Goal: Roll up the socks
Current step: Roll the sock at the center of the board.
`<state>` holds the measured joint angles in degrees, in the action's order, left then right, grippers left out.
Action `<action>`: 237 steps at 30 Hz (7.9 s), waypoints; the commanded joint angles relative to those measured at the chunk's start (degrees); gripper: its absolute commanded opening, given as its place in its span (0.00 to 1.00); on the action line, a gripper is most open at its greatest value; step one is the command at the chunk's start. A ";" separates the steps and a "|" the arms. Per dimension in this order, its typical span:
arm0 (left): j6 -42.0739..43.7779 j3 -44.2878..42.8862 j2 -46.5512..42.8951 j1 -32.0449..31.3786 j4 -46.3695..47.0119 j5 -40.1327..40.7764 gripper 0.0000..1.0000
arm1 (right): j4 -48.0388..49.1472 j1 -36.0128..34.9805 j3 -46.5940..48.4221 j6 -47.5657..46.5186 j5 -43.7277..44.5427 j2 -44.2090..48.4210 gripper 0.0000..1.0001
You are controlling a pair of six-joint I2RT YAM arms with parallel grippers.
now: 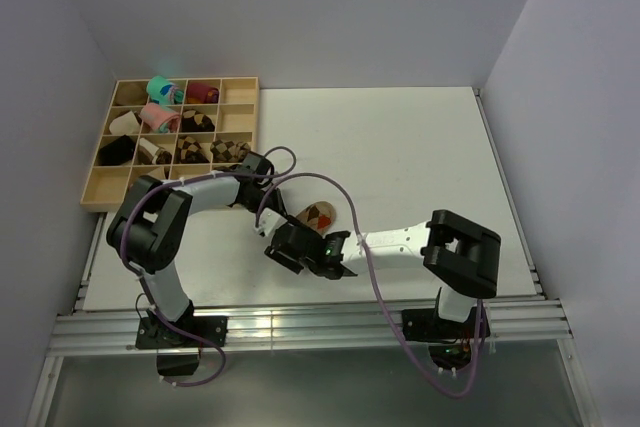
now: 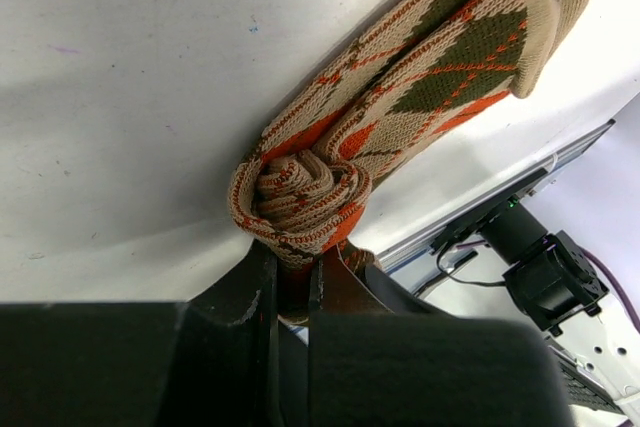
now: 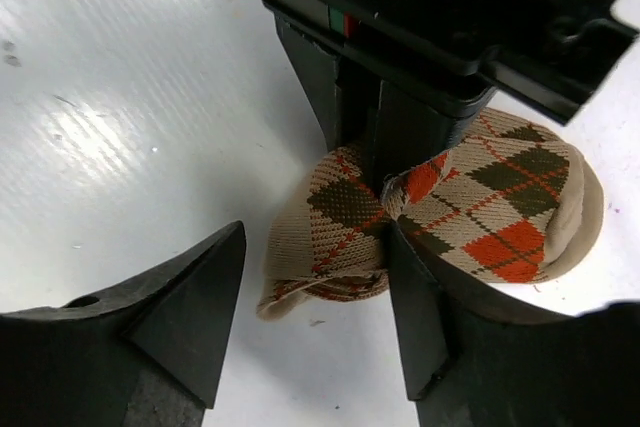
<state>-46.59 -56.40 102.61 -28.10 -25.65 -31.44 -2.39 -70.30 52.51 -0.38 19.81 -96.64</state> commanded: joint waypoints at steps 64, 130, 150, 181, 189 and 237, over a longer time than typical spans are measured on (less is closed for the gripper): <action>-14.15 16.06 -15.33 -1.88 21.53 20.80 0.75 | 15.33 36.55 -6.99 18.67 -60.51 -7.87 0.00; -14.66 8.75 -26.21 1.91 11.85 29.15 0.81 | 10.57 32.69 -3.82 14.71 -51.10 -11.38 0.00; -21.53 32.40 -26.94 0.68 40.58 19.40 0.79 | 13.73 30.49 -3.29 19.36 -49.96 -9.97 0.00; -21.53 37.42 -18.58 -1.79 54.83 16.76 0.40 | 29.64 27.85 -5.40 36.68 -61.30 -18.59 0.07; -19.86 34.00 -19.73 -1.79 45.26 18.52 0.01 | 23.58 27.68 -8.12 29.76 -53.93 -10.60 0.41; -13.53 11.75 -14.54 -2.75 6.75 16.94 0.01 | 19.62 0.78 -1.26 3.72 10.34 -11.65 0.14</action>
<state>-60.49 -44.40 87.81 -29.78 -14.59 -11.44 15.99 -69.93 53.08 0.91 33.21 -106.37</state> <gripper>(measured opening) 0.115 0.220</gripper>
